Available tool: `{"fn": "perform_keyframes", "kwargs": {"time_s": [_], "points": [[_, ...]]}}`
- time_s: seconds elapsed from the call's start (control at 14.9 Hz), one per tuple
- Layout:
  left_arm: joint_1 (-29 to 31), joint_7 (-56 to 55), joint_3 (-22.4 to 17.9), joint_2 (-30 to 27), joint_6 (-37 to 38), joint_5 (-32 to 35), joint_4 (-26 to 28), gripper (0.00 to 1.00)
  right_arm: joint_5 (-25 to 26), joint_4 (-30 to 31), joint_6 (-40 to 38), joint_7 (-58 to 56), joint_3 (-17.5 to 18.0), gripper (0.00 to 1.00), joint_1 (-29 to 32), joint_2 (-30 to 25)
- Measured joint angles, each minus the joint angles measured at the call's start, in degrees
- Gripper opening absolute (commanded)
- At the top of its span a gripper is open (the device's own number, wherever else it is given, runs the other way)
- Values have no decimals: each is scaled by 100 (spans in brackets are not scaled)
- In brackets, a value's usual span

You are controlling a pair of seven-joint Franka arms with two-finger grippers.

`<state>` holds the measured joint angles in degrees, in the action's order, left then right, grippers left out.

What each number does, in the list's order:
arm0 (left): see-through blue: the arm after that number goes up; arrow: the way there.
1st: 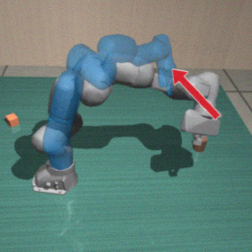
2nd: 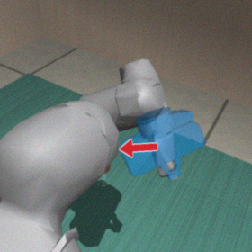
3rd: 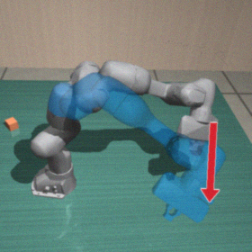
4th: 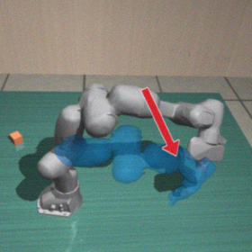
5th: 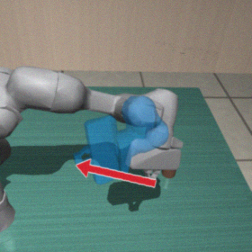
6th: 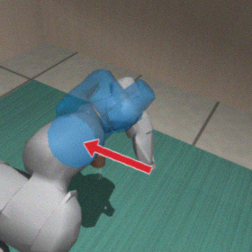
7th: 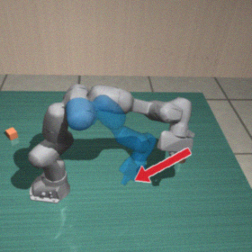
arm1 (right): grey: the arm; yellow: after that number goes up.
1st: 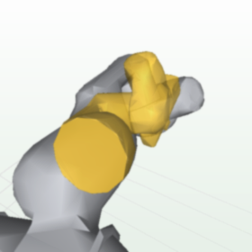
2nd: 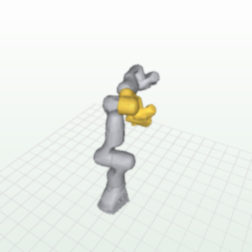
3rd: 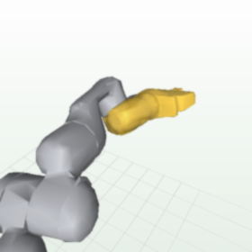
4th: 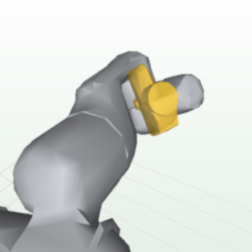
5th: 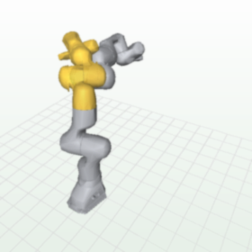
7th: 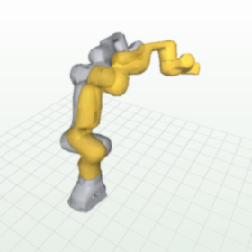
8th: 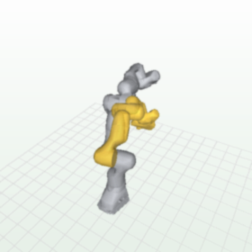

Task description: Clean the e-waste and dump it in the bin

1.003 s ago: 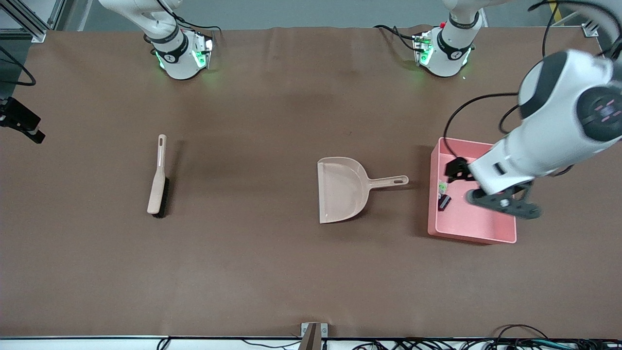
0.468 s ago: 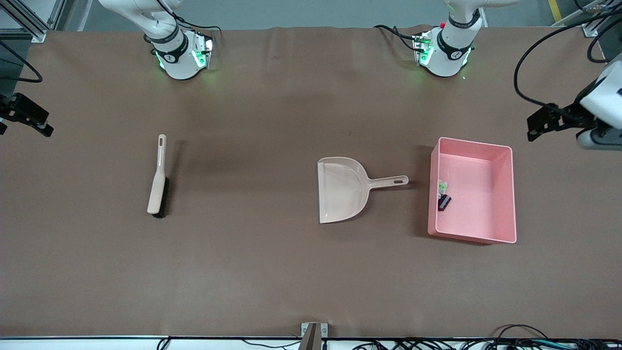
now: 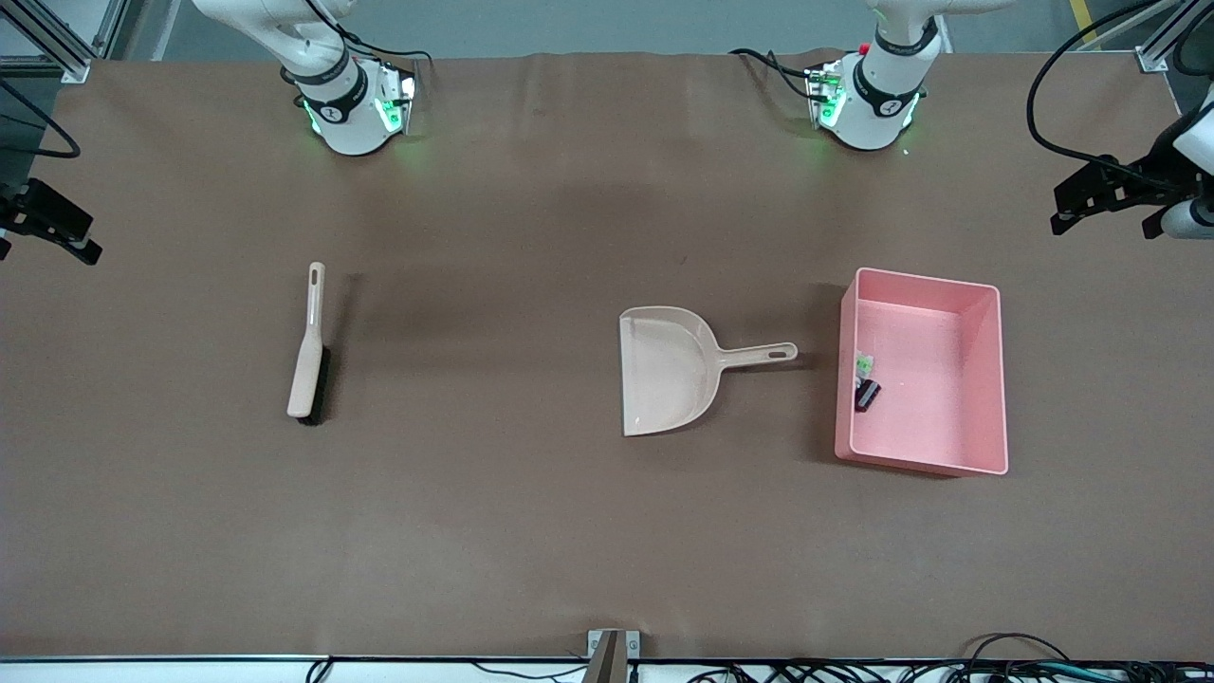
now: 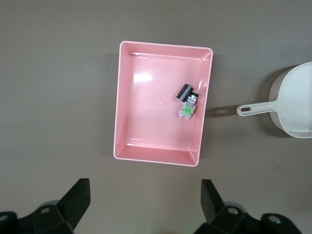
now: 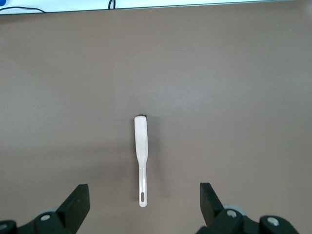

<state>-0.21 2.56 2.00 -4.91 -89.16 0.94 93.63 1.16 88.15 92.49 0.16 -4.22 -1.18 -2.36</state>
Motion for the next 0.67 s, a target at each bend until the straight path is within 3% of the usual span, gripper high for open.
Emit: {"fn": "perform_keyframes", "kwargs": {"time_s": [0.33,0.67], "points": [[-26,-15,41,-81,1,-5,131,100,0,0,-2,12,-1,100,0,0],[-131,-533,511,-94,25,-1,175,100,0,-1,-8,14,-7,100,1,0]]}}
